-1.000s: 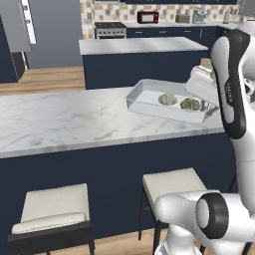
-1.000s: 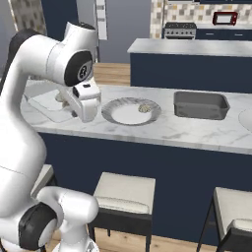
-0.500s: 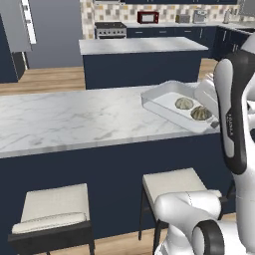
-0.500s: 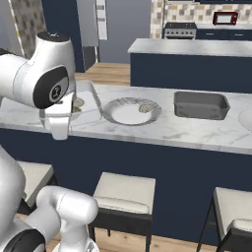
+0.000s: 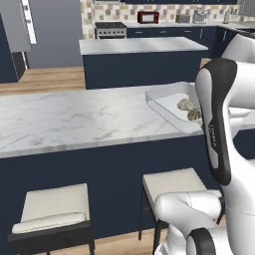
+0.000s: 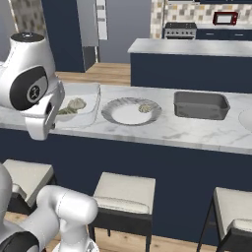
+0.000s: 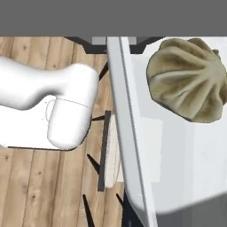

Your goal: Place two dumplings into each of the tupperware containers and then place the containers in the fridge.

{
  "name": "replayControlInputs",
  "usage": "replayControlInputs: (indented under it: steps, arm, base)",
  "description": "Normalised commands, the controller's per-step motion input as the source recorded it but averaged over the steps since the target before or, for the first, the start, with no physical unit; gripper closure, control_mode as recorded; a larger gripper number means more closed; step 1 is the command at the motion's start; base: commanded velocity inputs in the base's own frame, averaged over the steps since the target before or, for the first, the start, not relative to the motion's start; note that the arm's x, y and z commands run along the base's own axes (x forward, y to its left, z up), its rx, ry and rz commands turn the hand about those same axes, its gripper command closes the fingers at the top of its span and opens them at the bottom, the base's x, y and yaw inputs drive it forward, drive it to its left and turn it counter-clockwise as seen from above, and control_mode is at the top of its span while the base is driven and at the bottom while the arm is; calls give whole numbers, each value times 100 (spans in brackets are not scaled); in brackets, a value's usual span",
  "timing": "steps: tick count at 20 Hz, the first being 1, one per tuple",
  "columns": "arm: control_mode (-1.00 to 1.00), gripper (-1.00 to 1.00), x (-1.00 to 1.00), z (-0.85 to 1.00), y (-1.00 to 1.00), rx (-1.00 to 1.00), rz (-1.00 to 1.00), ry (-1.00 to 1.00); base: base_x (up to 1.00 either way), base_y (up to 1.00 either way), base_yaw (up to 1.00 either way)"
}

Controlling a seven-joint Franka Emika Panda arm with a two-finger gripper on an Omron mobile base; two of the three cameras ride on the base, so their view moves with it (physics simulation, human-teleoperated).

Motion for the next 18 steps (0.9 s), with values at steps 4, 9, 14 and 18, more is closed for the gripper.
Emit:
replayControlInputs:
  steps: [4, 9, 14, 18]
  arm:
    - [-100, 100, 0, -7, -5, 2, -20, 0]
    - [-100, 100, 0, -7, 0, 0, -11, 0]
    - [-100, 100, 0, -4, 2, 0, 0, 1]
    - [-100, 100, 0, -2, 2, 0, 0, 1]
  base:
    - [0, 0, 0]
    - [0, 0, 0]
    - [0, 0, 0]
    - [0, 0, 0]
